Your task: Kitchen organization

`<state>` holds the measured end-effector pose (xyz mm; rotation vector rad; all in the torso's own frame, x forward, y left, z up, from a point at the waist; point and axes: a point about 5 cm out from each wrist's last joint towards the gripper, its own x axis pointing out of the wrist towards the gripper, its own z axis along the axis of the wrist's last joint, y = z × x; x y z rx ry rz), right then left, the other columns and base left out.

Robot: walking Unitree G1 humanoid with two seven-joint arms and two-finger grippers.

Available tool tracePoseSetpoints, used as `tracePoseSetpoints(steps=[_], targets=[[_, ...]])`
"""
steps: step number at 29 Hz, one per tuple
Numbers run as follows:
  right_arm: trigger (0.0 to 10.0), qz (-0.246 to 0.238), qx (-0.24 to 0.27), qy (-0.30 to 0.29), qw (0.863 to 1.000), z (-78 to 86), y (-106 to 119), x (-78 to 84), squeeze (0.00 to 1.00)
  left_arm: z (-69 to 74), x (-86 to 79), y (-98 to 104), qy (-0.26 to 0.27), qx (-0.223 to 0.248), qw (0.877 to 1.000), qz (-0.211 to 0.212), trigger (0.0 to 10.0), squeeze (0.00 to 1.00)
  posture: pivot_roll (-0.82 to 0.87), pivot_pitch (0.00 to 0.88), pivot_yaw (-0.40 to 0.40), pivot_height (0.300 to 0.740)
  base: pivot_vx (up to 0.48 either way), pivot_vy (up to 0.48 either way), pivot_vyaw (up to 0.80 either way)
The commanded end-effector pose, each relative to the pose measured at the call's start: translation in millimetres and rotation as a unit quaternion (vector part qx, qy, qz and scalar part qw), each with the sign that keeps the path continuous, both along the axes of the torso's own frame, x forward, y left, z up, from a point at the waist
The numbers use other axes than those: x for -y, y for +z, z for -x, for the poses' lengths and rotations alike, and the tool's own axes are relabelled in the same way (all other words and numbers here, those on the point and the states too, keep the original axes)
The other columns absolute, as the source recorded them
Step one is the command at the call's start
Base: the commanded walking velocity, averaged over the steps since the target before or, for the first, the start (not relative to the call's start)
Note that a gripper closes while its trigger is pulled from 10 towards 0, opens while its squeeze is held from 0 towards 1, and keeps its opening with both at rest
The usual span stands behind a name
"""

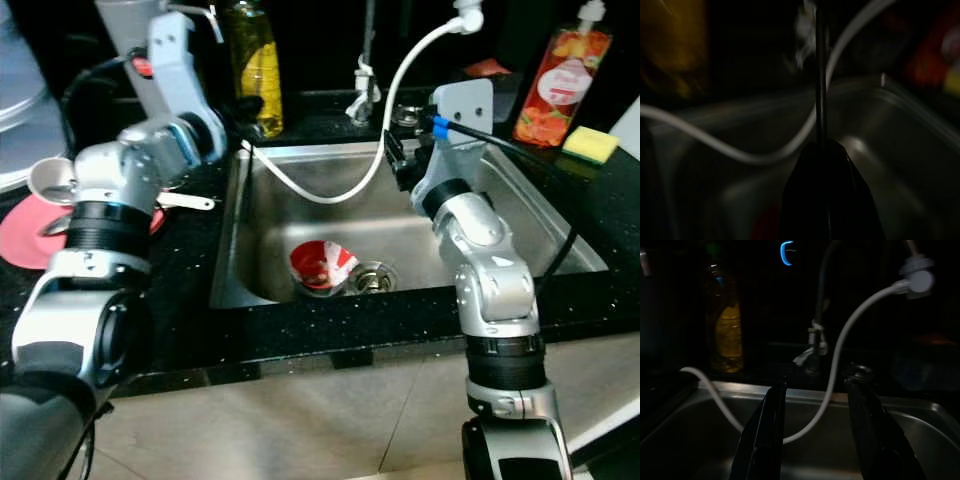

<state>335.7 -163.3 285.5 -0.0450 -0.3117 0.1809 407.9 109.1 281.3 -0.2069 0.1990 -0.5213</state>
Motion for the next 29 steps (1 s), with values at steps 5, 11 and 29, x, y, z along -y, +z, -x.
tracePoseSetpoints(steps=[5, 11, 29], targets=[[10.0, -0.020, 0.028, 0.005, 0.999, 6.2, 6.9, -3.8, 0.00, 1.1, 30.4, -25.7, -0.038, -0.044, 0.998, -0.027, 10.0, 0.47, 0.04, 0.000, 0.048, 0.740, 0.000, 0.000, 0.00], [10.0, -0.026, 0.041, 0.007, 0.999, 8.4, 11.0, -4.3, 0.00, -1.1, 32.6, 4.7, -0.060, 0.022, 0.997, 0.037, 10.0, 1.00, 0.03, 0.000, 0.060, 0.740, 0.000, 0.000, 0.00], [10.0, -0.032, 0.039, 0.034, 0.998, 9.4, 6.5, -15.3, 0.00, 40.9, -75.0, 54.3, 0.107, 0.250, 0.937, -0.219, 10.0, 0.00, 0.07, 0.000, 0.029, 0.740, 0.000, 0.000, 0.00]])
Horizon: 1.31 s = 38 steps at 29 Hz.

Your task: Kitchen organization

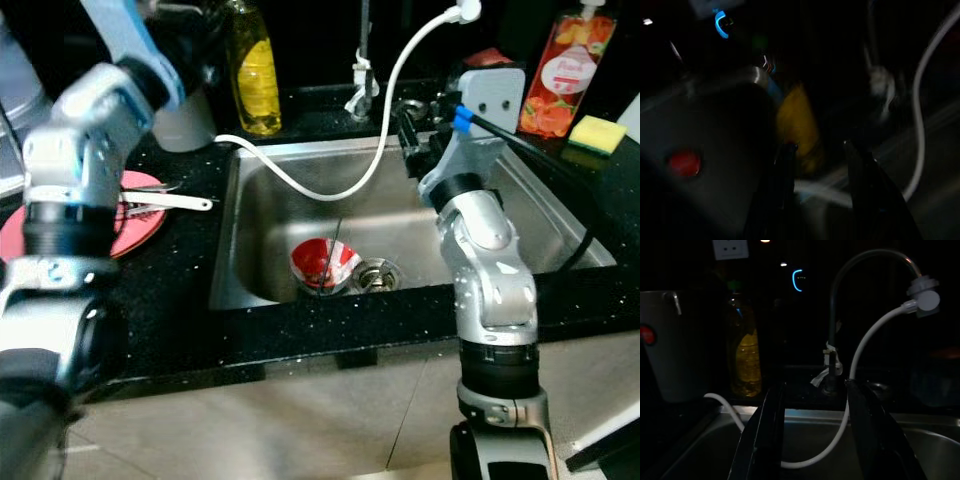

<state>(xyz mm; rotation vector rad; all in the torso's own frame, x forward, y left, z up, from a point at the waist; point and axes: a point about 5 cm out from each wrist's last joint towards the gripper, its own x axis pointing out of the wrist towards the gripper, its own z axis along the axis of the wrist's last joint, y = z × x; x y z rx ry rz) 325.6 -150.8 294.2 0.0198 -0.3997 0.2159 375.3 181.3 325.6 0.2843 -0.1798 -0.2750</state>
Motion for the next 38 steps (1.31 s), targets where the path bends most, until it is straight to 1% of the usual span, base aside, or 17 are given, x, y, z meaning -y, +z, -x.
tracePoseSetpoints(steps=[1, 3, 4, 5, 6, 8, 11, 13, 15, 16, 19, 23, 27, 28, 32, 33, 38], targets=[[10.0, 0.003, -0.002, 0.012, 1.000, -0.8, -2.1, -2.6, 0.00, 14.7, -6.2, 7.8, -0.012, 0.018, 0.998, -0.056, 10.0, 0.00, 0.08, 0.000, 0.023, 0.740, 0.000, 0.000, 0.00], [10.0, 0.002, -0.001, 0.013, 1.000, -1.5, -0.9, -0.3, 0.00, 25.6, -12.8, -0.5, -0.029, 0.001, 0.993, -0.117, 10.0, 0.00, 0.08, 0.001, 0.023, 0.740, 0.000, 0.000, 0.00], [10.0, 0.002, -0.001, 0.013, 1.000, -1.5, -0.9, -0.3, 0.00, 25.6, -12.8, -0.5, -0.029, 0.001, 0.993, -0.117, 10.0, 0.00, 0.08, 0.001, 0.023, 0.740, 0.000, 0.000, 0.00], [10.0, -0.013, -0.004, 0.027, 1.000, -1.2, -0.3, 0.5, 0.00, 31.3, -20.1, -9.1, -0.030, -0.021, 0.986, -0.160, 10.0, 0.00, 0.09, 0.004, 0.021, 0.740, 0.000, 0.000, 0.00], [10.0, -0.013, -0.004, 0.027, 1.000, -1.2, -0.3, 0.5, 0.00, 31.3, -20.1, -9.1, -0.030, -0.021, 0.986, -0.160, 10.0, 0.00, 0.09, 0.004, 0.021, 0.740, 0.000, 0.000, 0.00], [10.0, -0.038, -0.012, 0.074, 0.996, 2.4, -0.8, -3.9, 0.00, 32.5, -28.8, -16.8, -0.001, -0.041, 0.979, -0.200, 10.0, 0.00, 0.09, 0.000, 0.013, 0.740, 0.000, 0.000, 0.00], [10.0, -0.031, -0.013, 0.106, 0.994, 6.6, -1.6, -8.5, 0.00, 31.7, -32.5, -19.2, 0.019, -0.043, 0.975, -0.215, 10.0, 0.00, 0.09, 0.000, 0.013, 0.740, 0.000, 0.000, 0.00], [10.0, 0.043, -0.019, 0.235, 0.971, 28.6, -9.5, -30.6, 0.00, 29.6, -44.6, -31.0, 0.068, -0.064, 0.965, -0.246, 10.0, 0.00, 0.08, 0.000, 0.026, 0.740, 0.000, 0.000, 0.00], [10.0, 0.119, -0.065, 0.311, 0.941, 44.1, -30.2, -46.2, 0.00, 29.3, -52.8, -47.4, 0.084, -0.095, 0.954, -0.273, 10.0, 0.00, 0.07, 0.000, 0.031, 0.740, 0.000, 0.000, 0.00], [10.0, 0.119, -0.065, 0.311, 0.941, 44.1, -30.2, -46.2, 0.00, 29.3, -52.8, -47.4, 0.084, -0.095, 0.954, -0.273, 10.0, 0.00, 0.07, 0.000, 0.031, 0.740, 0.000, 0.000, 0.00], [10.0, 0.171, -0.106, 0.340, 0.919, 53.0, -55.2, -53.5, 0.00, 31.0, -58.5, -54.8, 0.089, -0.111, 0.946, -0.291, 10.0, 0.00, 0.07, 0.000, 0.030, 0.740, 0.000, 0.000, 0.00], [10.0, 0.157, -0.111, 0.338, 0.921, 48.9, -56.8, -58.7, 0.00, 32.8, -78.6, -60.4, 0.122, -0.128, 0.924, -0.338, 10.0, 0.00, 0.07, 0.000, 0.031, 0.740, 0.000, 0.000, 0.00], [10.0, 0.141, -0.110, 0.315, 0.932, 41.1, -53.3, -58.1, 0.00, 31.6, -86.4, -70.7, 0.130, -0.151, 0.906, -0.374, 10.0, 0.00, 0.06, 0.000, 0.039, 0.740, 0.000, 0.000, 0.00], [10.0, 0.141, -0.110, 0.315, 0.932, 41.1, -53.3, -58.1, 0.00, 31.6, -86.4, -70.7, 0.130, -0.151, 0.906, -0.374, 10.0, 0.00, 0.06, 0.000, 0.039, 0.740, 0.000, 0.000, 0.00], [10.0, 0.134, -0.116, 0.298, 0.938, 40.0, -53.0, -52.3, 0.00, 33.8, -98.1, -85.1, 0.148, -0.192, 0.875, -0.419, 10.0, 0.00, 0.06, 0.000, 0.036, 0.740, 0.000, 0.000, 0.00], [10.0, 0.134, -0.116, 0.298, 0.938, 40.0, -53.0, -52.3, 0.00, 33.8, -98.1, -85.1, 0.148, -0.192, 0.875, -0.419, 10.0, 0.00, 0.06, 0.000, 0.036, 0.740, 0.000, 0.000, 0.00], [10.0, 0.134, -0.115, 0.285, 0.942, 35.2, -50.6, -48.7, 0.00, 38.2, -109.2, -95.0, 0.156, -0.224, 0.854, -0.444, 10.0, 0.00, 0.05, 0.000, 0.044, 0.740, 0.000, 0.000, 0.00]])
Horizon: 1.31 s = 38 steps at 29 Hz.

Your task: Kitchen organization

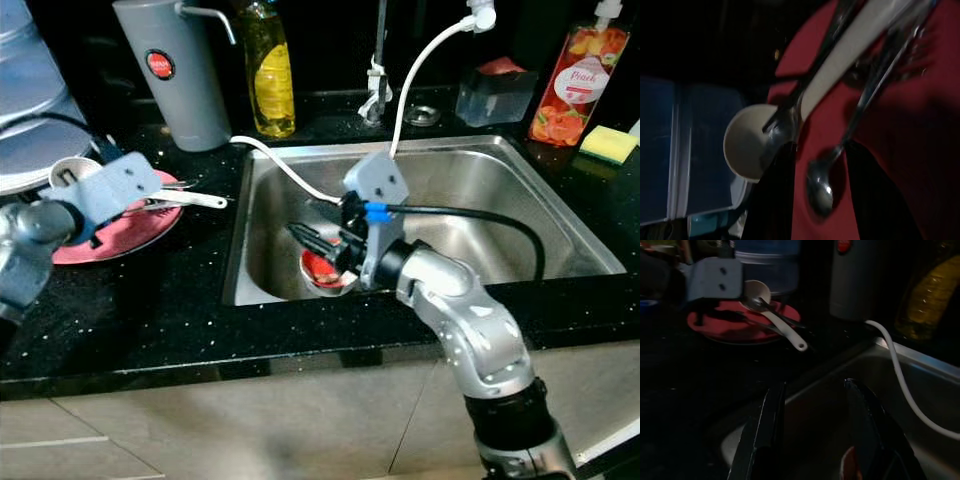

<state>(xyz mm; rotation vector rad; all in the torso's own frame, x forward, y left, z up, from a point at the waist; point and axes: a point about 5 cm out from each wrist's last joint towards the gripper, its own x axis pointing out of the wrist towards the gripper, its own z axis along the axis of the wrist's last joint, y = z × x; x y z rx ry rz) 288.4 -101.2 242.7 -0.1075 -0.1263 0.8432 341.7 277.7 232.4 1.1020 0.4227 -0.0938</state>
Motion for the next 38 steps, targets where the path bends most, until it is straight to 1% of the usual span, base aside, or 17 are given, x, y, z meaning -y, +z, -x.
tracePoseSetpoints(steps=[1, 8, 9, 14, 15, 16, 17, 18, 25, 29, 30, 31, 32, 33, 34, 37, 38], targets=[[10.0, 0.000, -0.001, -0.006, 1.000, -2.6, 2.2, 0.1, 0.00, 4.6, -14.6, -4.2, 0.016, -0.026, 0.999, -0.031, 10.0, 0.00, 0.05, 0.000, 0.044, 0.740, 0.000, 0.000, 0.00], [10.0, 0.003, -0.004, -0.002, 1.000, -0.4, 0.3, -3.4, 0.00, -1.7, -16.7, -9.4, 0.015, -0.029, 0.998, -0.051, 10.0, 0.00, 0.05, 0.000, 0.033, 0.740, 0.000, 0.000, 0.00], [10.0, 0.003, -0.003, -0.001, 1.000, -0.5, 0.8, -3.3, 0.00, -4.3, -16.6, -11.1, 0.015, -0.028, 0.998, -0.050, 8.9, 0.00, 0.05, 0.000, 0.032, 0.740, 0.000, 0.000, 0.00], [10.0, 0.001, 0.004, -0.009, 1.000, -2.4, 5.3, -0.5, 0.00, -10.6, -14.3, -14.9, 0.013, -0.029, 0.998, -0.046, 8.9, 0.00, 0.03, 0.000, 0.045, 0.740, 0.000, 0.000, 0.00], [10.0, 0.000, 0.005, -0.011, 1.000, -2.6, 6.0, 0.3, 0.00, -11.9, -13.9, -15.7, 0.011, -0.028, 0.998, -0.050, 7.5, 0.00, 0.03, 0.000, 0.045, 0.740, 0.000, 0.000, 0.00], [10.0, 0.000, 0.005, -0.011, 1.000, -2.6, 6.0, 0.3, 0.00, -11.9, -13.9, -15.7, 0.011, -0.028, 0.998, -0.050, 7.5, 0.00, 0.03, 0.000, 0.045, 0.740, 0.000, 0.000, 0.00], [10.0, -0.001, 0.006, -0.014, 1.000, -2.5, 6.3, 1.2, 0.00, -14.6, -13.8, -16.7, 0.010, -0.024, 0.998, -0.054, 5.4, 0.00, 0.03, 0.000, 0.044, 0.740, 0.000, 0.000, 0.00], [10.0, -0.002, 0.006, -0.018, 1.000, -2.5, 6.2, 2.5, 0.00, -19.7, -12.7, -18.2, 0.005, -0.018, 0.998, -0.061, 0.0, 0.00, 0.02, 0.000, 0.042, 0.740, 0.000, 0.000, 0.00], [10.0, -0.006, 0.008, -0.027, 1.000, -3.7, 7.9, 4.7, 0.00, -23.1, -6.3, -14.1, -0.013, -0.005, 0.998, -0.064, 0.0, 0.00, 0.02, 0.000, 0.044, 0.740, 0.000, 0.000, 0.00], [10.0, -0.007, 0.007, -0.030, 1.000, -4.4, 7.8, 5.0, 0.00, -23.7, -7.5, -8.7, -0.014, 0.009, 0.998, -0.064, 0.0, 0.00, 0.03, 0.000, 0.042, 0.740, 0.000, 0.000, 0.00], [10.0, -0.007, 0.007, -0.031, 0.999, -4.8, 7.7, 5.0, 0.00, -24.4, -7.8, -0.6, -0.015, 0.032, 0.998, -0.061, 0.0, 0.00, 0.03, 0.000, 0.041, 0.740, 0.000, 0.000, 0.00], [10.0, -0.007, 0.007, -0.031, 0.999, -4.8, 7.7, 5.0, 0.00, -24.4, -7.8, -0.6, -0.015, 0.032, 0.998, -0.061, 0.0, 0.00, 0.03, 0.000, 0.041, 0.740, 0.000, 0.000, 0.00], [10.0, -0.009, 0.007, -0.032, 0.999, -5.4, 7.9, 5.2, 0.00, -26.2, -4.5, 14.3, -0.020, 0.075, 0.996, -0.042, 0.9, 0.00, 0.03, 0.000, 0.041, 0.740, 0.000, 0.000, 0.00], [10.0, -0.009, 0.008, -0.033, 0.999, -5.5, 8.0, 5.2, 0.00, -26.7, -3.4, 19.0, -0.021, 0.088, 0.995, -0.033, 0.9, 0.00, 0.03, 0.000, 0.041, 0.740, 0.000, 0.000, 0.00], [10.0, -0.009, 0.008, -0.034, 0.999, -5.8, 8.2, 5.4, 0.00, -27.3, -1.0, 27.8, -0.024, 0.113, 0.993, -0.020, 10.0, 0.00, 0.03, 0.000, 0.040, 0.740, 0.000, 0.000, 0.00], [10.0, -0.009, 0.008, -0.035, 0.999, -6.6, 8.2, 5.6, 0.00, -27.1, 4.6, 50.9, -0.035, 0.173, 0.984, 0.019, 10.0, 0.00, 0.03, 0.000, 0.040, 0.740, 0.000, 0.000, 0.00], [10.0, -0.009, 0.008, -0.035, 0.999, -6.6, 8.2, 5.6, 0.00, -27.1, 4.6, 50.9, -0.035, 0.173, 0.984, 0.019, 10.0, 0.00, 0.03, 0.000, 0.040, 0.740, 0.000, 0.000, 0.00]])
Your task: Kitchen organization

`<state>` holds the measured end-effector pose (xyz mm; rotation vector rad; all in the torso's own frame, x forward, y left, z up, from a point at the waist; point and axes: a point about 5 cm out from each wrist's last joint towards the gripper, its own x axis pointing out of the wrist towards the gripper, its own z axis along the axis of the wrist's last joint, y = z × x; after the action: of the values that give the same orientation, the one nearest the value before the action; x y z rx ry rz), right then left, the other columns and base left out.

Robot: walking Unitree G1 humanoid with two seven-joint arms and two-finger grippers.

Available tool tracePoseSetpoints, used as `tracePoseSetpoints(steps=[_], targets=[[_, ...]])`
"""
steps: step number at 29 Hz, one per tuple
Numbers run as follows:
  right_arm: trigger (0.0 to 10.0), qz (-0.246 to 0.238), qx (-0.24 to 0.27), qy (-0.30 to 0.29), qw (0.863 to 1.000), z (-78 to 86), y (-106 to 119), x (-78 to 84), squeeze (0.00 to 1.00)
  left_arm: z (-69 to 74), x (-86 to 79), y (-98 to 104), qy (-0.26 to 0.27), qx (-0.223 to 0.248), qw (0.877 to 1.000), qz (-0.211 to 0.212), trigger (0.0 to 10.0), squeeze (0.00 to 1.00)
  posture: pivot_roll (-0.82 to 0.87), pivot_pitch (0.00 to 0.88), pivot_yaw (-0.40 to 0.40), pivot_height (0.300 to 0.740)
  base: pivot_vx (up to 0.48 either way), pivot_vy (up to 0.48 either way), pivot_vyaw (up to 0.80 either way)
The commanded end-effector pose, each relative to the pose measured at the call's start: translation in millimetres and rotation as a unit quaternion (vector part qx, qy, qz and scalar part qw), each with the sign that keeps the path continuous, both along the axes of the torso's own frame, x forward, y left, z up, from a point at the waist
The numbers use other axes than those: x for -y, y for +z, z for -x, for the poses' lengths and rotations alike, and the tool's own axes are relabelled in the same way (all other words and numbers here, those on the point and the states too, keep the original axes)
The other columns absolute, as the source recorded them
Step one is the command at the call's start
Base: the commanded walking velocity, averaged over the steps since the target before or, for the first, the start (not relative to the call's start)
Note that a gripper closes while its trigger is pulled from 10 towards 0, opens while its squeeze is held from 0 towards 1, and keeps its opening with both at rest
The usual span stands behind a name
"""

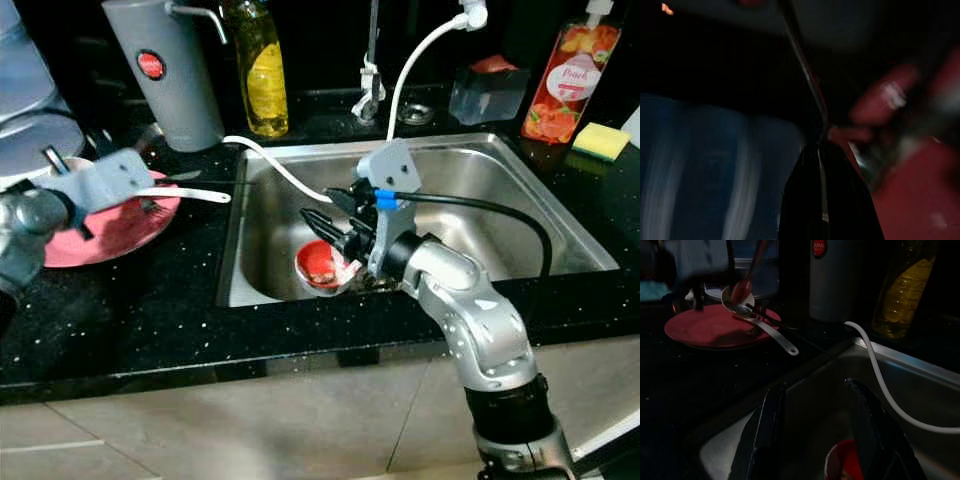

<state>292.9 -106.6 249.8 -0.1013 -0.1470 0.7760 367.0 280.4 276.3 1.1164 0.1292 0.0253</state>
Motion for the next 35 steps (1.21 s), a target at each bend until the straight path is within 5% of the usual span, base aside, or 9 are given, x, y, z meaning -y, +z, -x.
tracePoseSetpoints(steps=[1, 11, 18, 35], targets=[[10.0, 0.000, -0.001, -0.003, 1.000, -2.1, 1.2, 0.3, 0.00, -1.3, 7.8, 12.2, -0.014, 0.036, 0.999, 0.032, 10.0, 0.00, 0.03, 0.000, 0.040, 0.740, 0.000, 0.000, 0.00], [10.0, -0.010, -0.002, -0.016, 1.000, -3.1, 1.2, 2.7, 0.00, 7.0, 13.6, 60.9, -0.045, 0.119, 0.983, 0.135, 10.0, 0.00, 0.05, 0.000, 0.041, 0.740, 0.000, 0.000, 0.00], [10.0, -0.019, 0.002, -0.032, 0.999, -7.1, 5.1, 5.5, 0.00, 11.2, 22.8, 75.2, -0.076, 0.154, 0.965, 0.198, 10.0, 0.00, 0.05, 0.000, 0.034, 0.740, 0.000, 0.000, 0.00], [10.0, -0.022, 0.004, -0.046, 0.999, -9.4, 7.2, 8.5, 0.00, 17.6, 37.2, 84.0, -0.103, 0.187, 0.954, 0.213, 10.0, 0.00, 0.04, 0.000, 0.025, 0.740, 0.000, 0.000, 0.00]])
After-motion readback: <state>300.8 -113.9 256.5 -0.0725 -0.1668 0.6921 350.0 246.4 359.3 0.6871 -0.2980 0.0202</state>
